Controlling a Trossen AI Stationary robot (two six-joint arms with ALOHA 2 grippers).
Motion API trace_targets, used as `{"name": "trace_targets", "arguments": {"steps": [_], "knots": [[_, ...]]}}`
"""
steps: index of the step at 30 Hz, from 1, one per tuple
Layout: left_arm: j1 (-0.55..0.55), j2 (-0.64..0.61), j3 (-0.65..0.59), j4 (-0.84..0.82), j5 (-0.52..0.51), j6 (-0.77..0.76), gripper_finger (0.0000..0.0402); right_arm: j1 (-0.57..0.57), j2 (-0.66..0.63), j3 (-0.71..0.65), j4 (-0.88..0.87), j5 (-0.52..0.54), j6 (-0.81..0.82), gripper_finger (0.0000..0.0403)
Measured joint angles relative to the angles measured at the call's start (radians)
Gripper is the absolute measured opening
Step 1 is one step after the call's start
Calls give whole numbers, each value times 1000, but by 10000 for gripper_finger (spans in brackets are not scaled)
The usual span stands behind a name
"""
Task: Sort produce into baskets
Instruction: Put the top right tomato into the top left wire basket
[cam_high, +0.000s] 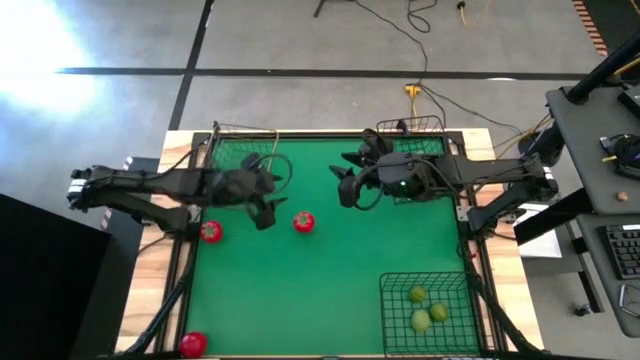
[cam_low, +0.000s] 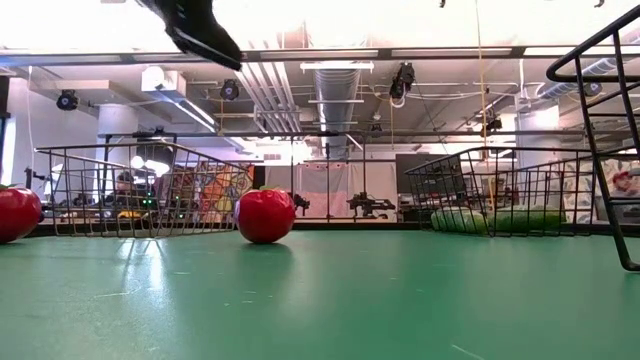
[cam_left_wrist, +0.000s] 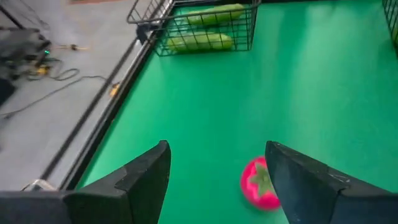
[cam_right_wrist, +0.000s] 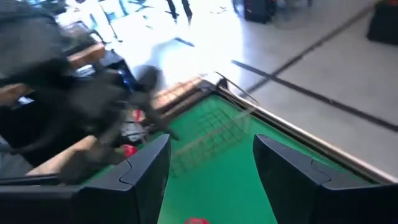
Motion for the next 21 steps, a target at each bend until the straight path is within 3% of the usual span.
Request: {"name": "trace_targets", "arguments": {"steps": [6,8,13,21], "knots": [[207,102,0,105,372,-12,244,63,26,84,-14,8,-48,219],[237,139,0,134,450,-13,245,83,29,89,-12,9,-47,219],[259,219,1,135,471,-33,267,130,35,75,-19,9,9,219],[296,336,42,115,516,-54,333,172,34,68,-17,11,70,219]]}}
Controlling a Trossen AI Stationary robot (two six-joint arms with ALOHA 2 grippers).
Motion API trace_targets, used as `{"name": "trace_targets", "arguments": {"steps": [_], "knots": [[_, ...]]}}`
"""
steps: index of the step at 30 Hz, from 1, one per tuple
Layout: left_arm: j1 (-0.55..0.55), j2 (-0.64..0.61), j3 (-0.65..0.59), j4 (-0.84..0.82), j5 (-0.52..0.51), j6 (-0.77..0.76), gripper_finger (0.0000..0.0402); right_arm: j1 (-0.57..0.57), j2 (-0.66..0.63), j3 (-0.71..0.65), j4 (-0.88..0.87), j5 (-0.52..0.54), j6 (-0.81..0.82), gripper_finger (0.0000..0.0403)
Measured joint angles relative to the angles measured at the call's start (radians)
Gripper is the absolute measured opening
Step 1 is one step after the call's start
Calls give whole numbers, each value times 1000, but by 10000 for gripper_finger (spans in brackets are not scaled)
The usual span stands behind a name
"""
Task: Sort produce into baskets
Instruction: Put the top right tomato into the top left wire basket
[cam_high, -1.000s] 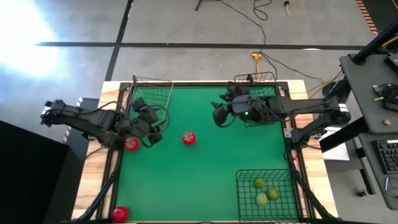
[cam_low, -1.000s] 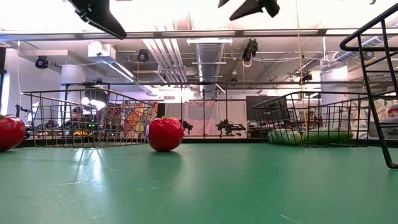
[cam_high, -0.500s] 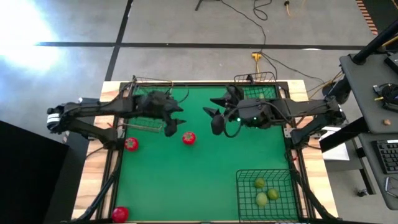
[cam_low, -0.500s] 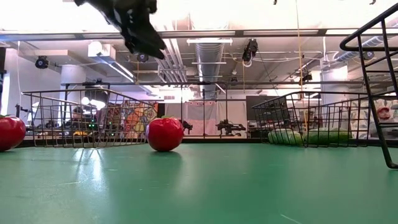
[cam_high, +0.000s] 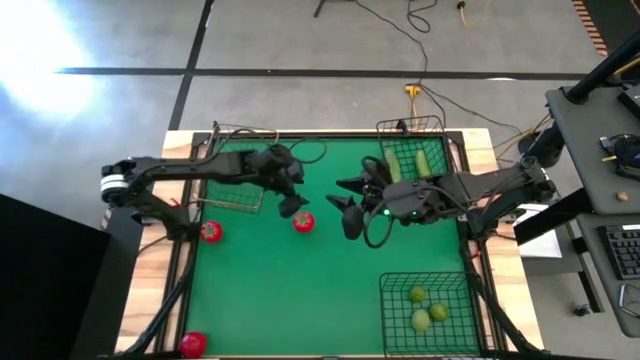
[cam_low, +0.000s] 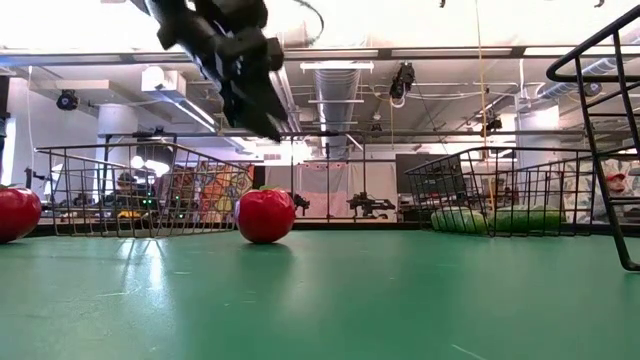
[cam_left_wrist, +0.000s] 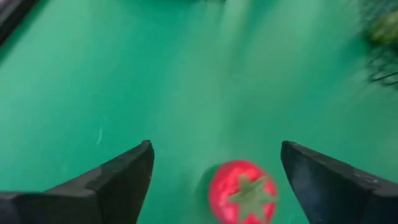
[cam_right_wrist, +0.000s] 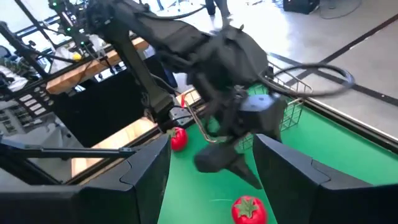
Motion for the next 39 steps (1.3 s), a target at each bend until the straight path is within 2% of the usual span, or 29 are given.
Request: {"name": "trace_targets", "arguments": {"steps": [9,13,18,24,32,39], "knots": [[29,140,23,-119,-3,-10,349,8,21,0,-19,0,18,219],[5,151,25,-119,53,45,349,7,26,0,-49,0,46,219],[-50,144,25,-119,59,133,349,5,26,-1,-75,7,68,219],[-106,161,19,-102,33,182,347,5,26,-1,-82,31,67,219],[-122,247,18,-35,-36,228,347,5,27,-1,-95,53,60,219],[-137,288,18,-30,-15,230,347,5,27,-1,-104,53,60,219]]}}
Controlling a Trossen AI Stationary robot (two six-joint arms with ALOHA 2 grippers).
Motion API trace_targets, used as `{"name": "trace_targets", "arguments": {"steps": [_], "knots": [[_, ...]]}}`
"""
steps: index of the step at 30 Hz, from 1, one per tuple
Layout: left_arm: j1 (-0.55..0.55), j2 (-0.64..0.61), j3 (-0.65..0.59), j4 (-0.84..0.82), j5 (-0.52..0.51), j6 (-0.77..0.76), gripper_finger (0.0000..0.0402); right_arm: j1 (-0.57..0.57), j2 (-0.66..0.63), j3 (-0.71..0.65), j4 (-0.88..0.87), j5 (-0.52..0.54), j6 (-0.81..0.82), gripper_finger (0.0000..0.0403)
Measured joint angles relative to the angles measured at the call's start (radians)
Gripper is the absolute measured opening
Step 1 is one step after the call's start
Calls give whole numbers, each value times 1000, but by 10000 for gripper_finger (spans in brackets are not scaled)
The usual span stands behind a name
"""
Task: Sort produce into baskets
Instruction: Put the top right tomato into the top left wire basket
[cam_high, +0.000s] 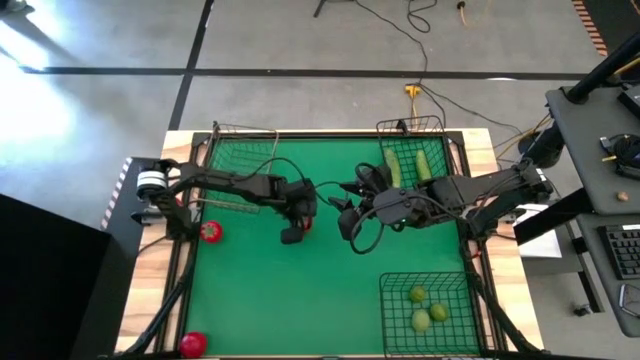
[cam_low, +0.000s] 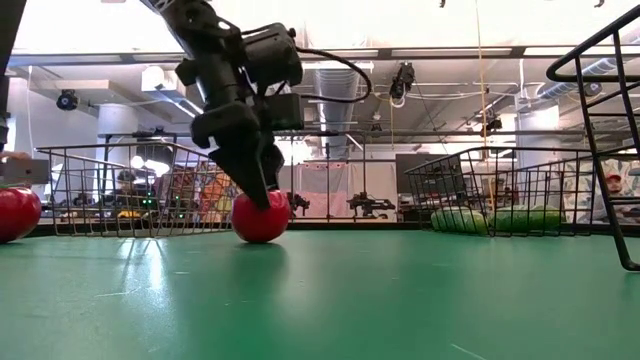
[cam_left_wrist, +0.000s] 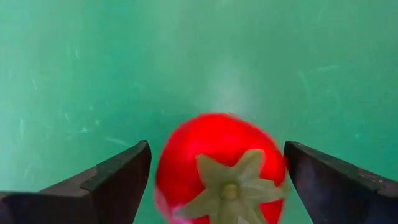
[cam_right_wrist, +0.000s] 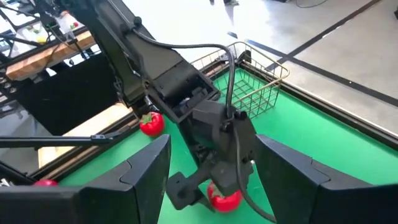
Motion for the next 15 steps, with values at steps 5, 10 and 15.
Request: {"name": "trace_targets", "arguments": {"steps": [5,10,15], "knots": [[2,28,0,0,-56,-27,335,0,0,0,-2,5,-1,219],[1,43,1,6,-62,-41,304,0,0,0,-2,45,-1,219],[1,3,-3,-8,-107,-46,284,0,0,0,-2,50,-1,219]]}}
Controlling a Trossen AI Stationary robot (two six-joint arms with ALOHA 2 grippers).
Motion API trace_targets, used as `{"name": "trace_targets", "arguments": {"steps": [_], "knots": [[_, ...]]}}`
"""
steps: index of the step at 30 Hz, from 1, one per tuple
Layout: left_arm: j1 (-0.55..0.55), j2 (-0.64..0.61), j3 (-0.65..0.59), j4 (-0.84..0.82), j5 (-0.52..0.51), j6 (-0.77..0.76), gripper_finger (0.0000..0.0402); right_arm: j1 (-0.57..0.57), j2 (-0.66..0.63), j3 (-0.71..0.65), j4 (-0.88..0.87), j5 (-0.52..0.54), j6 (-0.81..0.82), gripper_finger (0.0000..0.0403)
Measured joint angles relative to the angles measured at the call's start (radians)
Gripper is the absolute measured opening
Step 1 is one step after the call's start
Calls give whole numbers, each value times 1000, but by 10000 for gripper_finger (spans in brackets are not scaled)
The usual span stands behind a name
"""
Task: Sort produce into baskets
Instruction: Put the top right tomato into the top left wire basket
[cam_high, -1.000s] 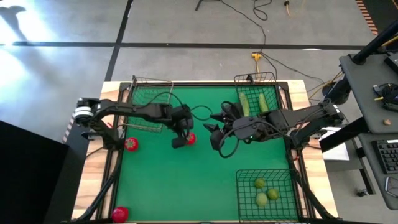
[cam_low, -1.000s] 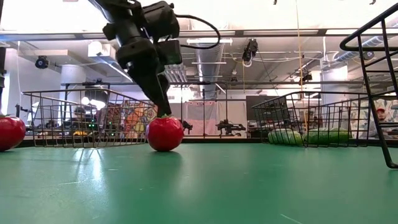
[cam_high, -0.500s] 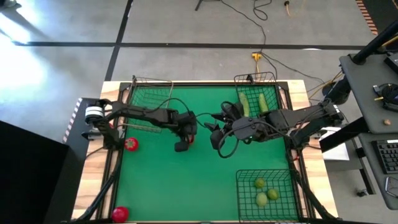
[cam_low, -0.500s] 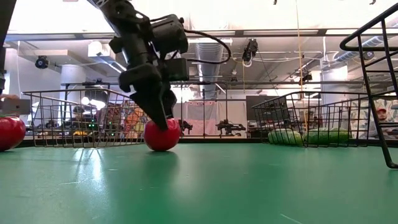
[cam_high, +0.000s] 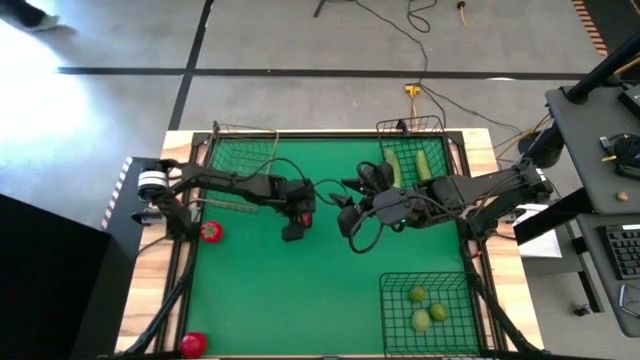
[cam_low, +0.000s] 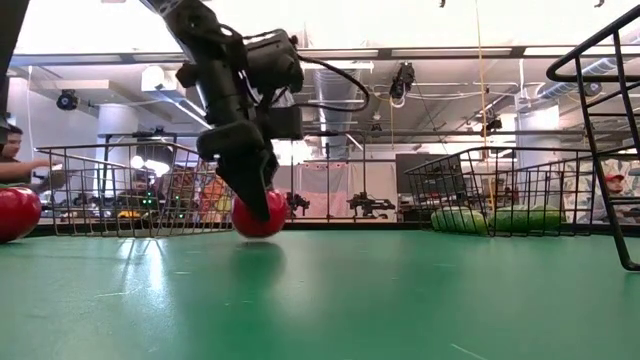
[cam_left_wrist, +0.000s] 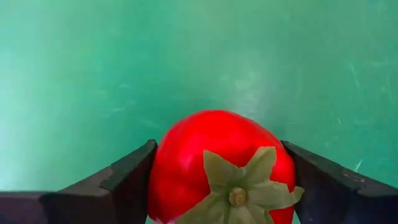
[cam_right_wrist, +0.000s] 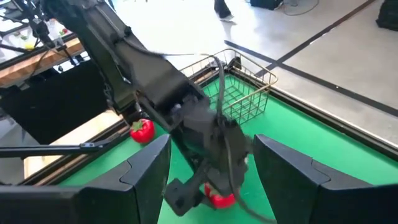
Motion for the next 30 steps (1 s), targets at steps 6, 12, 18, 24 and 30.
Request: {"name": "trace_targets", "arguments": {"steps": [6,12,18,24,30], "knots": [[10,-237,1,-53,-96,-25,280,0,-9,0,0,0,0,219],[99,-545,4,-137,-271,-86,278,-15,-16,0,-1,62,-4,219],[323,-699,-8,-308,-386,-99,278,-57,-9,0,1,63,-8,219],[640,-686,-105,-357,-317,-6,277,-127,8,0,9,52,-13,219],[758,-599,-98,-388,-224,119,278,-144,29,0,18,43,-8,219]]}}
